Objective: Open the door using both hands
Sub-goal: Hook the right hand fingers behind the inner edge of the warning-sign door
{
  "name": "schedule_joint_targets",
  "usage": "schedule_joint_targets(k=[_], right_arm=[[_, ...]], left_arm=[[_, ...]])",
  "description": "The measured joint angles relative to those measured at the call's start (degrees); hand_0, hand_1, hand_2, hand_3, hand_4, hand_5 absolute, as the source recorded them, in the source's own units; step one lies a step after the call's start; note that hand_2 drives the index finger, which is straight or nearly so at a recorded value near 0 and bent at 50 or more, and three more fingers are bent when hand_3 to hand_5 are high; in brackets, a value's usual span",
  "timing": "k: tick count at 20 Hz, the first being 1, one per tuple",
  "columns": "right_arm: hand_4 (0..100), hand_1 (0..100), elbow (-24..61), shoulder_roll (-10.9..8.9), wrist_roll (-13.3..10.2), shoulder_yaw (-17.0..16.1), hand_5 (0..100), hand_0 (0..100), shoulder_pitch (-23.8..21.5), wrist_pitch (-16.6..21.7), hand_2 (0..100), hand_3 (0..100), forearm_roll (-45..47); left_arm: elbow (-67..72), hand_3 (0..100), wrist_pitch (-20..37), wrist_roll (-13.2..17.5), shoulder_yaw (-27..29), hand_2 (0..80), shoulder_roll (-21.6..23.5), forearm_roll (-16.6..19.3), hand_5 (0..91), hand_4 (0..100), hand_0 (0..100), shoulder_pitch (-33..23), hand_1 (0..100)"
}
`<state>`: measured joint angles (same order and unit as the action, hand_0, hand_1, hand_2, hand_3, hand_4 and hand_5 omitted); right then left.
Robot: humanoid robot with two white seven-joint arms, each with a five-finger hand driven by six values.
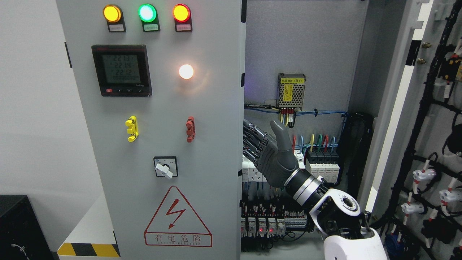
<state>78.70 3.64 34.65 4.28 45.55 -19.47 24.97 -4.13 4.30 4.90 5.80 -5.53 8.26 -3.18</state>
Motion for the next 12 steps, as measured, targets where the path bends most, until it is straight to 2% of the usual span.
schedule_joint_targets(k=[2,5,11,12], right_arm=[[0,0,-0.4,-0.25,1.2,-0.1,0,0,0.3,-0.1,0,0,0.2],[0,0,-0.8,-0.86,4.2,-0.3,0,0,0.8,-0.1,0,0,0.3],[0,0,-1.2,-1.99,7.9,-0.1,0,0,1.3,-0.1,0,0,0.6],[0,0,-1.3,-2.16,8.0,-0.1,0,0,1.3,-0.1,0,0,0.6]], left_arm=[[0.0,0,0.0,0.0,0.0,0.0,0.0,0.0,0.0,0,0,0.0,0],[0.0,0,0.1,0.0,0.0,0.0,0.0,0.0,0.0,0,0,0.0,0],[0.0,0,0.1,0.0,-0.1,0.0,0.0,0.0,0.0,0,0,0.0,0],[0.0,0,0.1,0.0,-0.1,0.0,0.0,0.0,0.0,0,0,0.0,0]])
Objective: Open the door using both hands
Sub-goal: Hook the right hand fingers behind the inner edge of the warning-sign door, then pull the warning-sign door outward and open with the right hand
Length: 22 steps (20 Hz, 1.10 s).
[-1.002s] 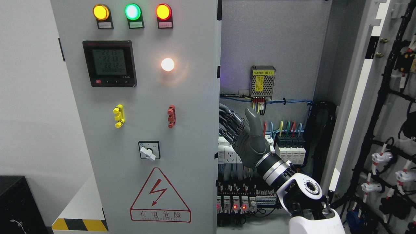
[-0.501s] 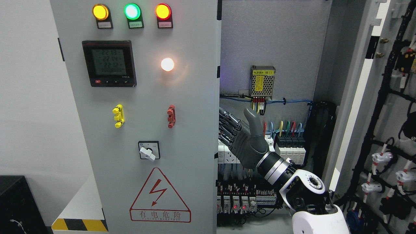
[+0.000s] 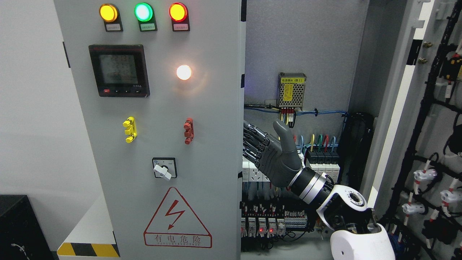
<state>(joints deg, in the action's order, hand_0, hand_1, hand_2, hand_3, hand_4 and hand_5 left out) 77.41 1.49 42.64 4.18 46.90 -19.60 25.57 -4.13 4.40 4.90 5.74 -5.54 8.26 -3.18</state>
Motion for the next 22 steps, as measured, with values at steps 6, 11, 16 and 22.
schedule_joint_targets(k=[6,11,16,22], right_arm=[[0,0,0.0,-0.63,0.1,0.1,0,0,0.0,0.0,0,0,1.7],[0,0,1.9,-0.95,-0.1,0.9,0,0,-2.5,-0.1,0,0,2.8],[0,0,5.9,-1.15,-0.2,4.3,0,0,-7.8,-0.1,0,0,3.2],[0,0,11.3,-2.35,-0.2,8.6,0,0,-14.7,0.0,0,0,5.7]], left_arm=[[0.0,0,0.0,0.0,0.0,0.0,0.0,0.0,0.0,0,0,0.0,0],[0.0,0,0.0,0.0,0.0,0.0,0.0,0.0,0.0,0,0,0.0,0],[0.0,0,0.1,0.0,0.0,0.0,0.0,0.0,0.0,0,0,0.0,0],[0.0,0,0.1,0.0,0.0,0.0,0.0,0.0,0.0,0,0,0.0,0]])
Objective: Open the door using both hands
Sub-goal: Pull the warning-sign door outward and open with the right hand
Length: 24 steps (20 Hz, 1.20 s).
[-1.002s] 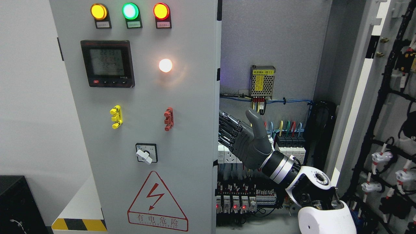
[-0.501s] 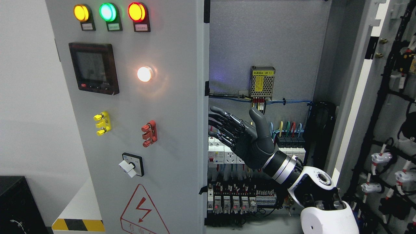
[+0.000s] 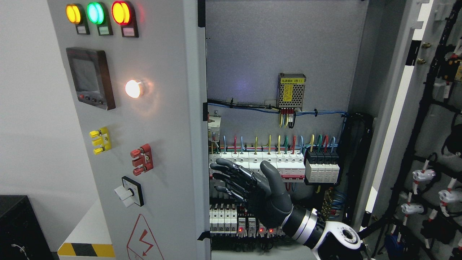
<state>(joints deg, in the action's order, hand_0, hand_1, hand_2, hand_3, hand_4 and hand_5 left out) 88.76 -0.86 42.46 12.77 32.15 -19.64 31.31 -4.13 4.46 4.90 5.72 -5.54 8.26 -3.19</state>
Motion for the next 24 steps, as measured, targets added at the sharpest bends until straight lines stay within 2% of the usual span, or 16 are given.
schedule_joint_targets(k=[4,9,19,24], right_arm=[[0,0,3.5,-0.83,0.0,2.9,0,0,-3.5,0.0,0,0,1.3],[0,0,7.0,-1.47,0.0,6.4,0,0,-5.6,0.1,0,0,2.0],[0,0,10.6,-1.52,-0.4,13.5,0,0,-6.4,-0.1,0,0,2.2],[0,0,11.2,-0.72,-0.3,16.5,0,0,-6.1,-0.1,0,0,2.0]], left_arm=[[0.0,0,0.1,0.0,0.0,0.0,0.0,0.0,0.0,0,0,0.0,0],[0.0,0,0.2,0.0,0.0,0.0,0.0,0.0,0.0,0,0,0.0,0],[0.0,0,0.0,0.0,0.0,0.0,0.0,0.0,0.0,0,0,0.0,0],[0.0,0,0.0,0.0,0.0,0.0,0.0,0.0,0.0,0,0,0.0,0]])
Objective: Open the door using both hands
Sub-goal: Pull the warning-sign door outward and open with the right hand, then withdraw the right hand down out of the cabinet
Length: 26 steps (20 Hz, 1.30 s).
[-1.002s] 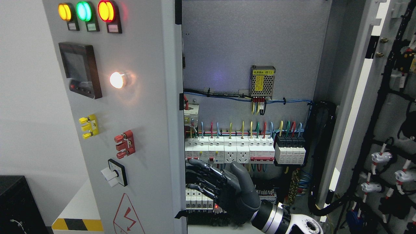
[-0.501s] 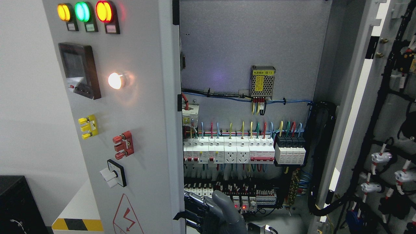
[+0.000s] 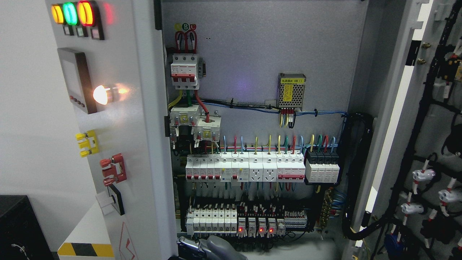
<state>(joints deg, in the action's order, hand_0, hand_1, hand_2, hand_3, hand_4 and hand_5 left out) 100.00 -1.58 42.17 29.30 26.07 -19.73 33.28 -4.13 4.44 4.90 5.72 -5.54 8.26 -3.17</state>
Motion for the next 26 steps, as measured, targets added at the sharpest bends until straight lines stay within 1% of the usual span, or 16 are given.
schedule_joint_targets(k=[5,12,15,20,26], right_arm=[[0,0,0.0,0.66,0.2,2.6,0,0,0.7,0.0,0,0,-0.2],[0,0,-1.0,2.75,0.4,6.3,0,0,2.8,0.0,0,0,-0.7],[0,0,-2.0,3.99,0.3,7.7,0,0,3.5,0.1,0,0,-1.9],[0,0,-3.5,5.94,0.1,9.6,0,0,4.2,0.1,0,0,-3.8],[0,0,-5.0,7.50,0.1,11.2,0,0,5.3,0.1,0,0,-4.7]], left_arm=[[0.0,0,0.0,0.0,0.0,0.0,0.0,0.0,0.0,0,0,0.0,0],[0.0,0,0.0,0.0,0.0,0.0,0.0,0.0,0.0,0,0,0.0,0],[0.0,0,0.0,0.0,0.0,0.0,0.0,0.0,0.0,0,0,0.0,0],[0.0,0,0.0,0.0,0.0,0.0,0.0,0.0,0.0,0,0,0.0,0],[0.0,0,-0.2,0.0,0.0,0.0,0.0,0.0,0.0,0,0,0.0,0]])
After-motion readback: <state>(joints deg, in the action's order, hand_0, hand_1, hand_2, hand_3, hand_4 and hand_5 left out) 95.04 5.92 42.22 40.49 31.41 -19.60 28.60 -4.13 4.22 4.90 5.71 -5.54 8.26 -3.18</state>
